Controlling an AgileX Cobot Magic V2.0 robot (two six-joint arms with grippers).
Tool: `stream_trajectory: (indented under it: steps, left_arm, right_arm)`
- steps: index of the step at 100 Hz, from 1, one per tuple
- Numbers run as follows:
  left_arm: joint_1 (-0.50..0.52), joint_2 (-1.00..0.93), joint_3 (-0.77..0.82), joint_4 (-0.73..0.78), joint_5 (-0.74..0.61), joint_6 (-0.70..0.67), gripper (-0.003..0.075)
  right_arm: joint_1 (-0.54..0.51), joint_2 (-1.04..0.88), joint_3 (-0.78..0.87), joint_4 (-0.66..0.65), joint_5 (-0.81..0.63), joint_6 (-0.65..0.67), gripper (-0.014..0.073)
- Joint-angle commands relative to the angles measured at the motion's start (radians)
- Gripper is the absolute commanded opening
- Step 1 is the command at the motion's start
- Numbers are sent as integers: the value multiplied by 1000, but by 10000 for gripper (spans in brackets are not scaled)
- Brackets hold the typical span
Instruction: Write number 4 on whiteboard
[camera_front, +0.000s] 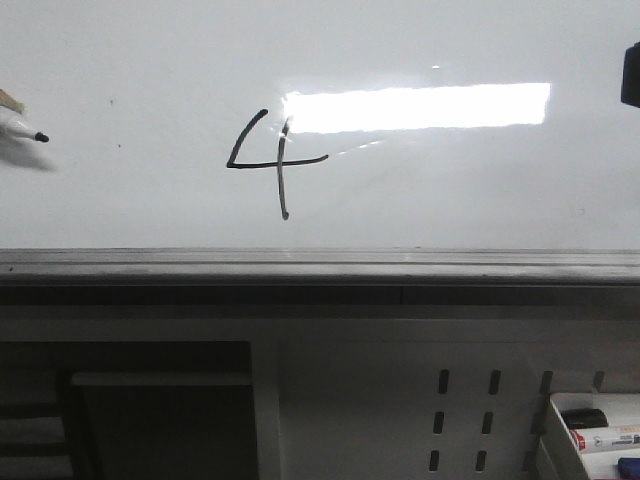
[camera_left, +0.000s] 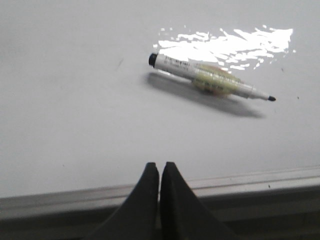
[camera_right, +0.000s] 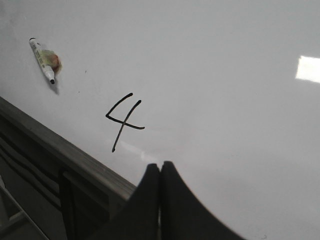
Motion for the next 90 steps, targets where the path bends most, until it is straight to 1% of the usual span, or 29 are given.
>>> stream_trajectory:
  steps: [1, 12, 84, 90]
  left_arm:
    - [0, -28, 27, 33, -124, -42, -20]
    - [0, -28, 27, 80, -117, -127, -20]
    - [0, -28, 27, 73, -115, -127, -20]
    - [0, -28, 27, 73, -115, -127, -20]
  right_arm:
    - [-6, 6, -26, 12, -76, 1, -64]
    - [-6, 6, -26, 12, -76, 1, -64]
    - [-6, 6, -26, 12, -74, 1, -64]
    - [-10, -26, -16, 12, -78, 1, -64]
